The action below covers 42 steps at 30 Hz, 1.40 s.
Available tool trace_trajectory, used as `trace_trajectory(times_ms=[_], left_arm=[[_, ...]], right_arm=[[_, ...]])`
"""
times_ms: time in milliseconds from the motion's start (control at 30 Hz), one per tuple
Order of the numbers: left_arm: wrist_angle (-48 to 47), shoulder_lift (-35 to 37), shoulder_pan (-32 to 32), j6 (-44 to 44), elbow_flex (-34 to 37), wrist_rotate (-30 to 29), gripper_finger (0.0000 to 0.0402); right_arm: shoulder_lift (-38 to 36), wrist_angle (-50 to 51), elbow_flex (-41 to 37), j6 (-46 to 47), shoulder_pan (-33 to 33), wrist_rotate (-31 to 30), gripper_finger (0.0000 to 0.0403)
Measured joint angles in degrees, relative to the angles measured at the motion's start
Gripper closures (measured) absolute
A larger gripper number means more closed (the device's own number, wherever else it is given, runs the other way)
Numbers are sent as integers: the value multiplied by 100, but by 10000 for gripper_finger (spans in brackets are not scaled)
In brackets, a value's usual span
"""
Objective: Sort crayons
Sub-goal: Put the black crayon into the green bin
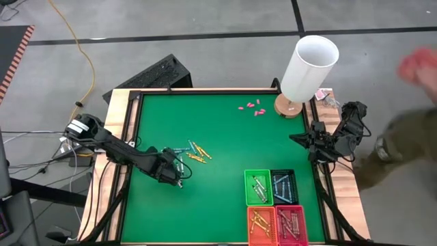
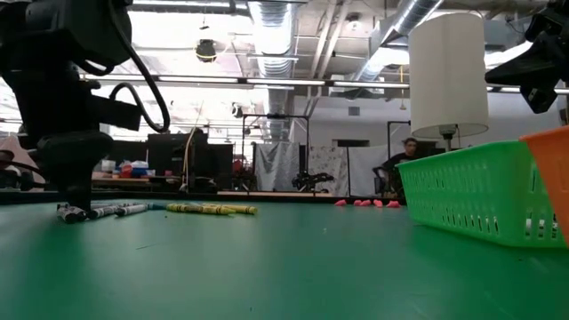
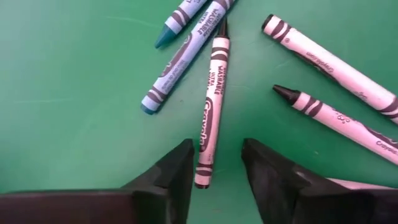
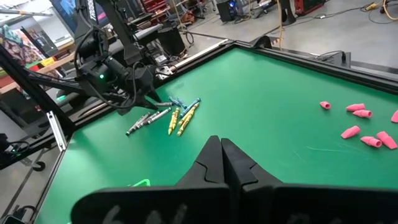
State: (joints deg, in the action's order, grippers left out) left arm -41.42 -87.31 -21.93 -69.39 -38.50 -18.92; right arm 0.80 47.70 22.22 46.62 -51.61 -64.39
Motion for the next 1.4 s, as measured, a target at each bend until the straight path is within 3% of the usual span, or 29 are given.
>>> trace_trajectory(times_ms=[200, 267, 433, 1033, 1167, 1400], left_arm=[[-14, 0, 2, 48, 15, 96, 374], [-14, 0, 1, 2, 15, 63, 389], [-23, -28, 0, -111, -62, -69, 388], [-217, -44, 9, 578, -1325, -919, 388], [462, -39, 7, 1068, -1576, -1118, 388], [2794, -31, 98, 2486, -1711, -1280, 388]], right_arm=[[0, 0, 0, -1, 0, -1, 403], [0, 0, 0, -1, 1, -1, 403], [0, 0, 0, -1, 0, -1, 403], [0, 2, 0, -1, 2, -3, 403], [0, 3, 0, -1, 2, -5, 403], [0, 3, 0, -1, 2, -8, 403]])
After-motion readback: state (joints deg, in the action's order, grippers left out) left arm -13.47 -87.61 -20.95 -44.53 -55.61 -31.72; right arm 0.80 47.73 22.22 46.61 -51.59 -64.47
